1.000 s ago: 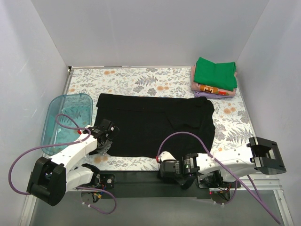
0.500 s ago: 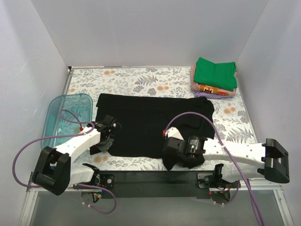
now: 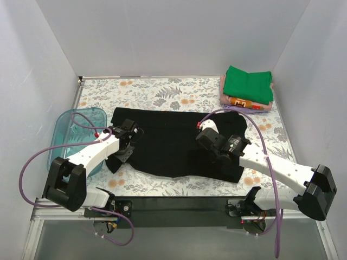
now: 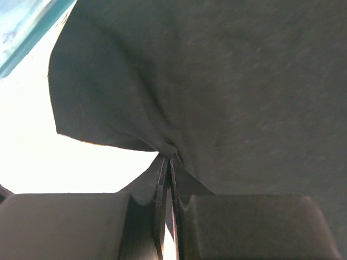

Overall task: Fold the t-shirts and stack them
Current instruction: Fold the tshirt

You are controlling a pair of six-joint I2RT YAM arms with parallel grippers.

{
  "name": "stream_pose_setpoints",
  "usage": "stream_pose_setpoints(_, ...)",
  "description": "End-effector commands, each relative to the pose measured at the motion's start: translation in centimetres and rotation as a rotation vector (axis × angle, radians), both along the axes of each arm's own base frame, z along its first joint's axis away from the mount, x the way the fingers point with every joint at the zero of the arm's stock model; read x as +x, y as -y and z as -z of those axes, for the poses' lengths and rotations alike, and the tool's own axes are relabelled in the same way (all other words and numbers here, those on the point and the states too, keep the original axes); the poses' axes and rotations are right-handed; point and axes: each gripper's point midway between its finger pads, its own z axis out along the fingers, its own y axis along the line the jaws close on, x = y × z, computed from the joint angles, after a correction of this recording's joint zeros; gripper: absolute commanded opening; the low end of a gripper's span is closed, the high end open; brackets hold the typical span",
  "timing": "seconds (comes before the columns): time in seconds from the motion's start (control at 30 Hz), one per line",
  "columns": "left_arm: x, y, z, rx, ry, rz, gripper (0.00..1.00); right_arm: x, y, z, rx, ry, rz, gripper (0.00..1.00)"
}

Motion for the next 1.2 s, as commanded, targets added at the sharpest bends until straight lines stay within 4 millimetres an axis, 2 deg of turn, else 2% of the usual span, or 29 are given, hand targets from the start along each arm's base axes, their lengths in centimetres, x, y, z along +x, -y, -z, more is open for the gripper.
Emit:
stream_pose_setpoints(0.0, 3.0, -0.5, -1.0, -0.012, 0.111, -0.231, 0.00, 3.7, -1.0, -3.1, 0.072, 0.094, -0.004, 0.01)
stream_pose_setpoints(0.13, 5.3, -0.2, -1.5, -0.024, 0.122, -0.219, 0.00, 6.3, -0.8, -3.7, 0.066, 0.109, -0.020, 0.01)
stream_pose_setpoints(0.2, 5.9, -0.3, -1.1, -0.022, 0.104, -0.205, 0.00, 7.8, -0.6, -4.1, 0.078, 0.125, -0.014, 0.01)
stream_pose_setpoints(0.23, 6.7, -0.1, -1.4, -0.028, 0.113, -0.202, 0.00, 8.3, -1.0, -4.2, 0.092, 0.118, -0.028, 0.01)
stream_pose_setpoints(0.3, 7.4, -0.2, -1.1, -0.020, 0.098, -0.196, 0.00, 9.5, -0.3, -4.4, 0.084, 0.125, -0.017, 0.01)
stream_pose_setpoints(0.33, 8.1, -0.1, -1.6, -0.023, 0.107, -0.182, 0.00, 10.3, -0.2, -4.6, 0.087, 0.124, -0.008, 0.01)
stream_pose_setpoints(0.5, 9.9, -0.1, -1.7, -0.005, 0.095, -0.156, 0.00, 12.6, 0.1, -4.6, 0.056, 0.125, -0.019, 0.01)
stream_pose_setpoints(0.63, 10.7, -0.4, -1.4, 0.002, 0.076, -0.150, 0.00, 14.4, 0.4, -4.3, 0.035, 0.127, -0.016, 0.01)
stream_pose_setpoints(0.9, 12.1, -0.5, -1.4, -0.003, 0.071, -0.124, 0.00, 17.7, 0.7, -5.2, 0.043, 0.160, -0.007, 0.01)
stream_pose_setpoints(1.07, 13.8, 0.1, -1.7, -0.016, 0.075, -0.098, 0.00, 19.1, 0.6, -4.6, 0.042, 0.144, -0.011, 0.01)
stream_pose_setpoints(1.17, 14.1, -0.2, -1.0, -0.008, 0.052, -0.103, 0.04, 19.7, 0.7, -3.7, 0.029, 0.122, -0.011, 0.01)
